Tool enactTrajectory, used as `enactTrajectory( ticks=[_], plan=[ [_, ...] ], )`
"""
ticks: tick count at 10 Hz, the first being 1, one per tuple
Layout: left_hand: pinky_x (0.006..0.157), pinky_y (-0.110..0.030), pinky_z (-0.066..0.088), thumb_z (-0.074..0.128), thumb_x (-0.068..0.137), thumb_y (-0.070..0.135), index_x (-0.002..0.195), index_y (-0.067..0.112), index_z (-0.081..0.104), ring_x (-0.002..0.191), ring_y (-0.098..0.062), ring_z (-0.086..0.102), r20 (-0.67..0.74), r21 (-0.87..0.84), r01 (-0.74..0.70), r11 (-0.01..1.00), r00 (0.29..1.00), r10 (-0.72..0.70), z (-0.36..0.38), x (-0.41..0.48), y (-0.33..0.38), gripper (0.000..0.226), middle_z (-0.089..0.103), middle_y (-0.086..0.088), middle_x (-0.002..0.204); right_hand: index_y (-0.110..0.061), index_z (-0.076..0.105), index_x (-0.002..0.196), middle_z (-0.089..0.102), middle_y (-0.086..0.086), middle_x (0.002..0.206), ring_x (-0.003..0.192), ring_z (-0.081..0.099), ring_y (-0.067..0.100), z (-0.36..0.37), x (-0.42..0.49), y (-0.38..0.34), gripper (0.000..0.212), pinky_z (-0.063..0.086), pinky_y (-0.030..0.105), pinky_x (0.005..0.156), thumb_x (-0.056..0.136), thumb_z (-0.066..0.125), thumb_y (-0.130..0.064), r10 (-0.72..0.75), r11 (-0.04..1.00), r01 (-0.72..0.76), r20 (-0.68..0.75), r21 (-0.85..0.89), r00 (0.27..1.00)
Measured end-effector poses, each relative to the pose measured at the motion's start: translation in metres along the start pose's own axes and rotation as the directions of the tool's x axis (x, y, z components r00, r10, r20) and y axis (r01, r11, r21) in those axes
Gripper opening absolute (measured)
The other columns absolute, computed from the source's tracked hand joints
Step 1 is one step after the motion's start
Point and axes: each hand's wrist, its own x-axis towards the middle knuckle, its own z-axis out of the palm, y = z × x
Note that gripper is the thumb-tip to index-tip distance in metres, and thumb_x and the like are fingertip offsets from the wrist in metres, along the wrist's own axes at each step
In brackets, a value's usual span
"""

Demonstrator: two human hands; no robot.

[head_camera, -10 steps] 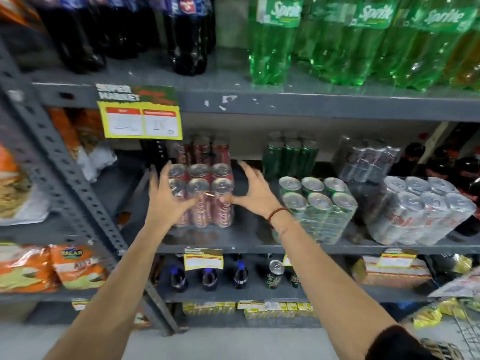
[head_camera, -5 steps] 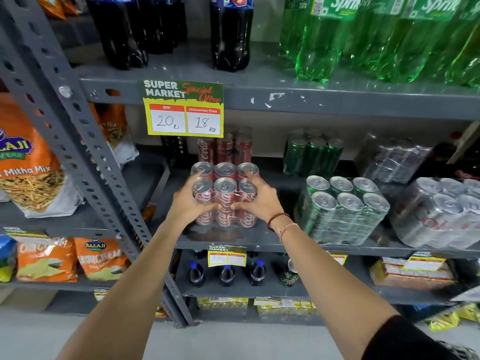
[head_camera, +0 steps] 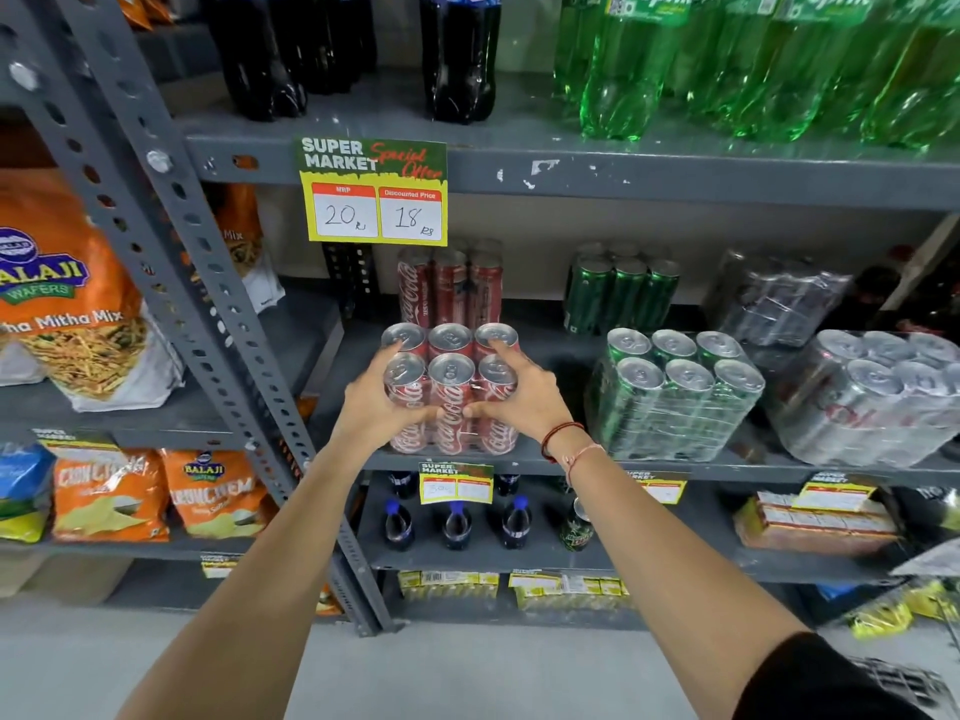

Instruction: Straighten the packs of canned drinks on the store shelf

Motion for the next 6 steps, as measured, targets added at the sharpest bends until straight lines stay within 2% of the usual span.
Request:
enactTrajectory(
  ticks=[4,5,6],
  plan=[
    [0.101,-0.038,0.039,0.089,0.051,0.037,0.139,0.032,0.034,0.121,-0.022,0.053,-0.021,0.044,0.041,0.998,0.999,-0.041,0.000,-0.004,0.004,0.104,0.058,-0.001,0.132,-0.032,0.036,0.143,0.051,0.006,0.142,0.127,0.050,0.026,-0.003,-0.003,-0.003,0.099,0.040,0.039,0.108,0.058,0.088,-0.034,0.002,1.000,-0.002,0.006,-0.007,1.000],
    [0.103,-0.042,0.039,0.088,0.052,0.039,0.140,0.033,0.031,0.125,-0.024,0.049,-0.006,0.068,0.050,0.996,0.999,-0.050,0.000,-0.003,0.004,0.105,0.054,-0.003,0.135,-0.029,0.032,0.145,0.043,0.009,0.146,0.132,0.045,0.029,-0.003,-0.004,-0.004,0.101,0.037,0.041,0.110,0.061,0.087,-0.032,-0.012,1.000,0.013,0.046,-0.025,0.999],
    [0.109,-0.052,0.031,0.084,0.059,0.041,0.143,0.030,0.027,0.136,-0.032,0.031,0.003,0.237,0.030,0.971,1.000,-0.031,-0.002,-0.003,0.014,0.103,0.035,-0.012,0.148,-0.024,0.038,0.143,0.034,0.015,0.149,0.136,0.037,0.031,-0.011,-0.010,-0.019,0.090,0.030,0.037,0.111,0.066,0.084,-0.033,-0.051,0.992,0.053,0.019,-0.113,0.999]
  ],
)
